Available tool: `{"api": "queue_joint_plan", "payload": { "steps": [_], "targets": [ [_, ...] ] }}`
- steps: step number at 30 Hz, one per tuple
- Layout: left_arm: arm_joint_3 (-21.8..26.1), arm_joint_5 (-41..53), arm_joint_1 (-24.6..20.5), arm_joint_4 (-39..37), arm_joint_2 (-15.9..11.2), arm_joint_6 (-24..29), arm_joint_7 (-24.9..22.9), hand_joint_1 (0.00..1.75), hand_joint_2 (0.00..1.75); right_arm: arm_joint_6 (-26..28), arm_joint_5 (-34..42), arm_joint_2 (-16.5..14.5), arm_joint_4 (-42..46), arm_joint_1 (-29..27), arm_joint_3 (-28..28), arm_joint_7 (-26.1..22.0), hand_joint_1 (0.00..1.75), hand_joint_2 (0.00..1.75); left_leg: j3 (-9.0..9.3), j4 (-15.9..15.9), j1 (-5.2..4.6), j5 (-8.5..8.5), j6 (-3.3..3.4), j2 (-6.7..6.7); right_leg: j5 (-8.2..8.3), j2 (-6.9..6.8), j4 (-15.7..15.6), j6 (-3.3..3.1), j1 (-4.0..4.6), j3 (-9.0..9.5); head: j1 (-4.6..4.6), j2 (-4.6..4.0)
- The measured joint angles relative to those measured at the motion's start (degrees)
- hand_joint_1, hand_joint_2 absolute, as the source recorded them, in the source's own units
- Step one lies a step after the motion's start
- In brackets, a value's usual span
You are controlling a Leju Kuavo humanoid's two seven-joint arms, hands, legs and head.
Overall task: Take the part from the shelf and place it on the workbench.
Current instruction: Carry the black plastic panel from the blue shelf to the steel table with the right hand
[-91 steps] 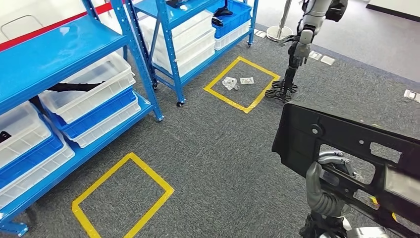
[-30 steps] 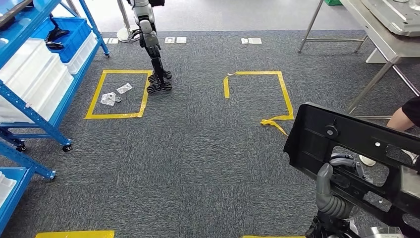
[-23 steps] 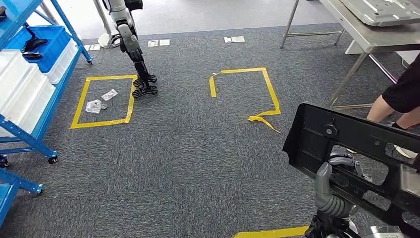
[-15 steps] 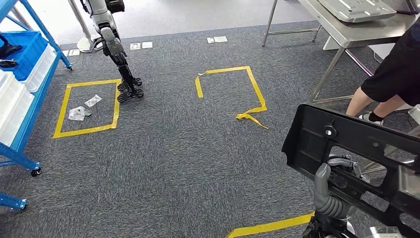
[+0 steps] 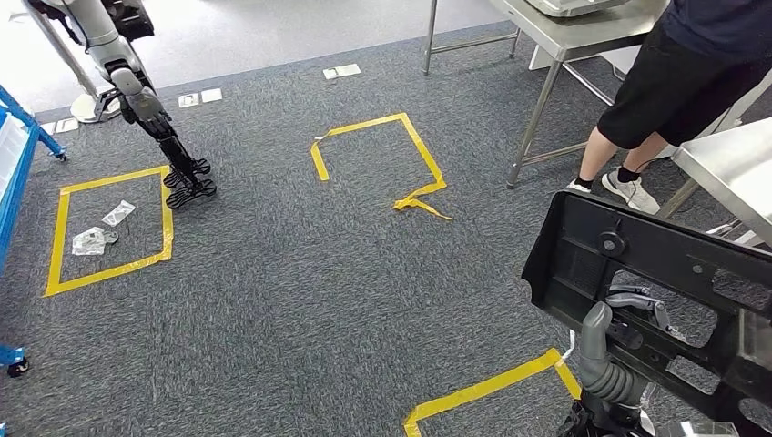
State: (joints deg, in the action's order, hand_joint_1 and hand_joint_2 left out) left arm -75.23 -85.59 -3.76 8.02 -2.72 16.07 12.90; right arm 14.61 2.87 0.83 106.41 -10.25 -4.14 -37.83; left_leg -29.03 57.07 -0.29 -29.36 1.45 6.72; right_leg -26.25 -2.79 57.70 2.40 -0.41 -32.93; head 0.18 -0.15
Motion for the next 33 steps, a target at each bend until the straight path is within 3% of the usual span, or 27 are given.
{"api": "queue_joint_plan", "payload": {
  "steps": [1,3,5,6,7,8,9,11,13,14,16,17,18,20,22,23,24,26,28,29,31,33],
  "targets": [
    [0.0,-0.2,-0.1,0.0,0.0,0.0,0.0,0.00,1.75,0.0,0.0,0.1,0.0,0.0,0.0,0.0,1.75,1.75,0.02,0.2,0.17,-0.29,-0.33,-0.22,0.14,0.61,-0.1,-0.33,-0.22,-0.02,0.00,0.00],
    [0.1,-0.4,-0.2,0.0,0.0,0.1,0.0,0.00,1.75,0.0,-0.1,0.2,0.1,0.3,0.0,0.0,1.75,1.75,-1.22,3.3,0.52,-2.54,-0.91,-2.90,0.46,1.80,-0.4,-1.21,-0.77,0.00,-0.15,0.00],
    [0.1,-0.4,-0.1,0.0,0.0,0.0,-0.2,0.00,1.75,0.0,-0.2,0.2,0.1,0.5,0.0,0.0,1.75,1.75,-4.69,10.6,0.70,-6.43,-1.19,-6.10,0.58,2.89,-0.4,-1.77,-0.84,-0.11,-0.32,0.00],
    [0.1,-0.4,-0.1,0.0,0.0,0.0,-0.4,0.00,1.75,-0.1,-0.2,0.2,0.1,0.5,0.0,0.0,1.75,1.75,-6.54,14.3,0.72,-7.81,-1.24,-6.65,0.61,3.52,-0.4,-1.89,-0.79,-0.16,-0.34,0.00],
    [0.1,-0.4,0.0,0.0,0.1,0.0,-0.7,0.00,1.75,-0.1,-0.4,0.2,0.1,0.6,0.0,0.1,1.75,1.75,-7.74,16.4,0.77,-8.14,-1.28,-6.86,0.61,4.23,-0.4,-1.88,-0.74,-0.19,-0.36,0.00],
    [0.1,-0.4,0.0,0.0,0.1,0.1,-0.9,0.00,1.75,-0.2,-0.5,0.2,0.1,0.6,0.0,0.1,1.75,1.75,-7.93,16.4,0.86,-7.27,-1.30,-6.93,0.63,4.98,-0.3,-1.85,-0.73,-0.17,-0.37,0.00],
    [0.1,-0.4,0.0,0.0,0.2,0.3,-1.1,0.00,1.75,-0.3,-0.6,0.2,0.1,0.7,0.0,0.1,1.75,1.75,-7.04,14.2,1.03,-5.40,-1.30,-7.09,0.64,5.76,-0.2,-1.82,-0.76,-0.13,-0.37,0.00],
    [0.1,-0.5,0.0,0.0,0.3,0.7,-1.4,0.00,1.75,-0.5,-0.8,0.2,0.1,1.0,0.0,0.2,1.75,1.75,-3.72,6.7,1.59,-1.41,-1.46,-9.18,0.60,7.16,0.2,-1.60,-0.68,-0.26,-0.36,0.00],
    [0.2,-0.8,0.0,0.0,0.5,1.2,-1.5,0.00,1.75,-1.0,-0.9,0.2,-0.1,1.5,0.0,0.2,1.75,1.75,-1.93,2.2,1.77,0.05,-1.33,-11.18,0.70,8.42,0.6,-0.99,-0.54,-0.82,-0.23,0.00],
    [0.2,-0.9,0.0,0.0,0.6,1.4,-1.6,0.00,1.75,-1.2,-0.9,0.1,-0.2,1.7,0.0,0.2,1.75,1.75,-1.81,1.8,1.58,-0.02,-1.05,-11.26,0.87,9.07,0.6,-0.53,-0.56,-1.12,-0.18,0.00],
    [0.2,-1.0,-0.1,0.0,0.7,1.8,-1.9,0.00,1.75,-1.8,-0.9,0.1,-0.4,2.0,0.1,0.2,1.75,1.75,-1.83,1.6,1.24,0.42,-0.04,-9.84,1.22,9.86,0.5,0.25,-0.82,-1.80,-0.14,0.00],
    [0.2,-1.0,-0.1,0.0,0.7,1.9,-2.0,0.00,1.75,-2.0,-0.8,0.2,-0.6,2.1,0.1,0.2,1.75,1.75,-1.83,1.4,1.20,0.68,0.45,-9.15,0.96,9.12,1.1,0.40,-0.81,-2.37,-0.09,0.00],
    [0.2,-1.0,-0.2,0.0,0.7,2.0,-2.0,0.00,1.75,-2.2,-0.7,0.2,-0.8,2.4,0.2,0.2,1.75,1.75,-1.88,1.2,1.18,0.90,0.91,-8.38,0.05,7.73,3.0,0.32,-0.71,-3.50,0.05,0.00],
    [0.2,-1.0,-0.1,0.0,0.7,2.0,-2.1,0.00,1.75,-2.4,-0.6,0.2,-1.1,2.9,0.3,0.2,1.75,1.75,-2.06,1.1,0.99,1.03,1.44,-6.81,-3.03,4.61,10.2,-0.15,-0.53,-6.99,0.33,0.00],
    [0.2,-1.0,0.0,0.0,0.7,2.0,-2.1,0.00,1.75,-2.5,-0.5,0.2,-1.5,3.1,0.3,0.2,1.75,1.75,-2.18,1.1,0.80,0.98,1.59,-5.19,-5.27,3.64,16.8,-0.14,-0.54,-10.00,0.44,0.00],
    [0.2,-1.0,0.0,0.0,0.7,2.0,-2.2,0.00,1.75,-2.5,-0.5,0.2,-1.7,3.1,0.3,0.2,1.75,1.75,-2.19,1.1,0.75,0.96,1.59,-4.44,-5.25,3.46,17.4,0.13,-0.56,-10.06,0.44,0.00],
    [0.2,-1.0,-0.1,0.0,0.7,2.1,-2.2,0.00,1.75,-2.5,-0.5,0.2,-1.8,3.1,0.3,0.2,1.75,1.75,-2.16,1.1,0.74,0.91,1.54,-3.75,-4.42,3.13,15.3,0.53,-0.58,-8.81,0.45,0.00],
    [0.2,-1.0,-0.2,0.0,0.8,2.2,-2.1,0.00,1.75,-2.5,-0.5,0.2,-1.9,3.3,0.3,0.2,1.75,1.75,-1.98,1.2,0.63,0.72,1.27,-2.55,-1.99,1.08,7.1,1.13,-0.54,-4.07,0.47,0.00],
    [0.2,-0.9,-0.2,0.0,0.8,2.5,-2.0,0.00,1.75,-2.6,-0.5,0.2,-2.0,3.5,0.3,0.2,1.75,1.75,-1.75,1.2,0.27,0.39,0.73,-1.53,-0.62,-0.73,1.4,0.87,-0.21,-0.80,0.36,0.00],
    [0.2,-0.9,-0.2,0.0,0.8,2.7,-2.0,0.00,1.75,-2.6,-0.5,0.1,-2.0,3.6,0.3,0.2,1.75,1.75,-1.62,1.2,0.10,0.27,0.44,-1.03,-0.51,-0.86,0.7,0.55,-0.01,-0.43,0.32,0.00],
    [0.2,-0.8,-0.4,0.0,0.9,3.0,-2.0,0.00,1.75,-2.6,-0.6,0.1,-2.1,3.7,0.4,0.2,1.75,1.75,-1.36,1.1,0.20,0.06,-0.15,-0.28,-0.22,0.48,0.6,-0.12,-0.14,-0.52,0.23,0.00],
    [0.2,-0.6,-0.6,0.0,0.9,3.0,-2.0,0.00,1.75,-2.6,-0.6,0.1,-2.0,3.7,0.4,0.2,1.75,1.75,-2.08,3.0,0.50,-1.42,-0.73,-2.19,0.05,1.70,0.4,-0.87,-0.66,-0.46,0.13,0.00]
  ]
}}
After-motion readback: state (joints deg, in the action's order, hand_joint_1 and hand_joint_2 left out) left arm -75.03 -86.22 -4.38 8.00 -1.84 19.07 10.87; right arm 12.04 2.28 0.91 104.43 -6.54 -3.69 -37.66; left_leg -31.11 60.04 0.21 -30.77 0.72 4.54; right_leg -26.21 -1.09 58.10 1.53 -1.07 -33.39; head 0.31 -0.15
